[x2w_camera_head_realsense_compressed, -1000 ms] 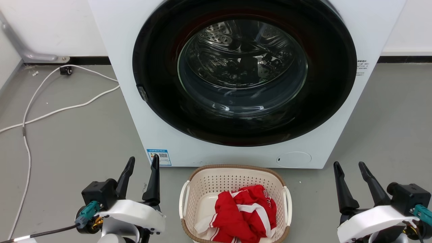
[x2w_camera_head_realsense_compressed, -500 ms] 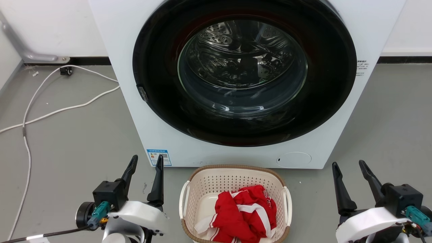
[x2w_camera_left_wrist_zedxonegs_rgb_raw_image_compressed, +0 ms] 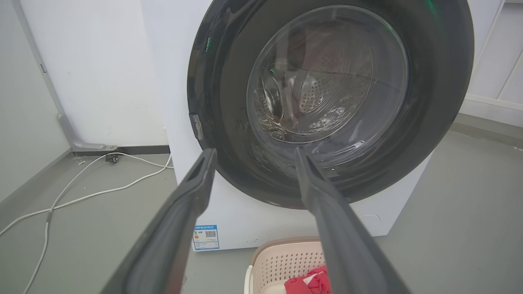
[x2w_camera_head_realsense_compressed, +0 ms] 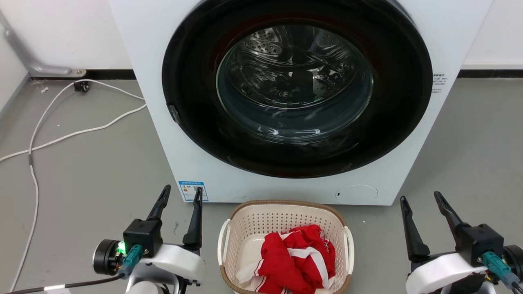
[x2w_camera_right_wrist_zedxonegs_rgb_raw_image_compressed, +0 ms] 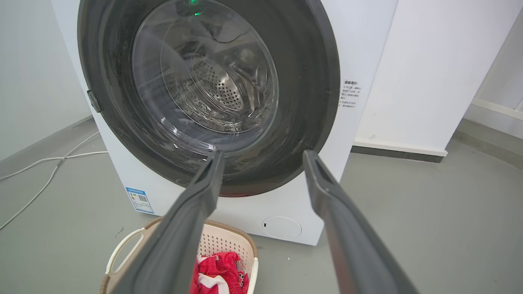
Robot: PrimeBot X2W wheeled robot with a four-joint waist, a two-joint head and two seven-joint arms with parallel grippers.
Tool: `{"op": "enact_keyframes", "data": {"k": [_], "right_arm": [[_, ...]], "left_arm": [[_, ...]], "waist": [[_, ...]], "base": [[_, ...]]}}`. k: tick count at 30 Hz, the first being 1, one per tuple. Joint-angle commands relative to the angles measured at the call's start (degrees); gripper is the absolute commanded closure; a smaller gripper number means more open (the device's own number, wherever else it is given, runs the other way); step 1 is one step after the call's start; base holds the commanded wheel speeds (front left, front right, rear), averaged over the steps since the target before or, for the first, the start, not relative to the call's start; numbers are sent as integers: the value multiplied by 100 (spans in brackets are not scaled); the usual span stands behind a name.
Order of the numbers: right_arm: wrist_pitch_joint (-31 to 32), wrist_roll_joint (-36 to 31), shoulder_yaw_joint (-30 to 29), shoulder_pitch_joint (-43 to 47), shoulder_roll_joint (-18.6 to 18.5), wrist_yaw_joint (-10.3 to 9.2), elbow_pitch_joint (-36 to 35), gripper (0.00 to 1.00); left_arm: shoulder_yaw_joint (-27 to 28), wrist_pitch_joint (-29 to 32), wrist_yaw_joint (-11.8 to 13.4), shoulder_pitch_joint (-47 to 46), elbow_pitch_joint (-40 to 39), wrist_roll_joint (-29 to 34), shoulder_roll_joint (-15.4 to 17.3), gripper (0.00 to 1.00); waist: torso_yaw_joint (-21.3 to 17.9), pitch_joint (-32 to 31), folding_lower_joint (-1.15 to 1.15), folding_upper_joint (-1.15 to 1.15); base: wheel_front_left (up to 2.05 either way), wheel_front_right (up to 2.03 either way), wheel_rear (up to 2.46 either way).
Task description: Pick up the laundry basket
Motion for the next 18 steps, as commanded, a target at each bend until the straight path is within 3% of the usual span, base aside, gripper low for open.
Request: {"op": "enact_keyframes", "data": {"k": [1,18], "right_arm": [[-52,-119,13,84,21,-2,-47,0],[-210,-362,-12,137,27,-3,-27,0]], "left_arm": [[-28,-47,32,-29,-2,115,27,0],[-50,-166,32,46,41,391,-23,0]], "waist": [[5,-6,0,0],[13,-26,0,0]], "base": [[0,0,0],[0,0,0]]}}
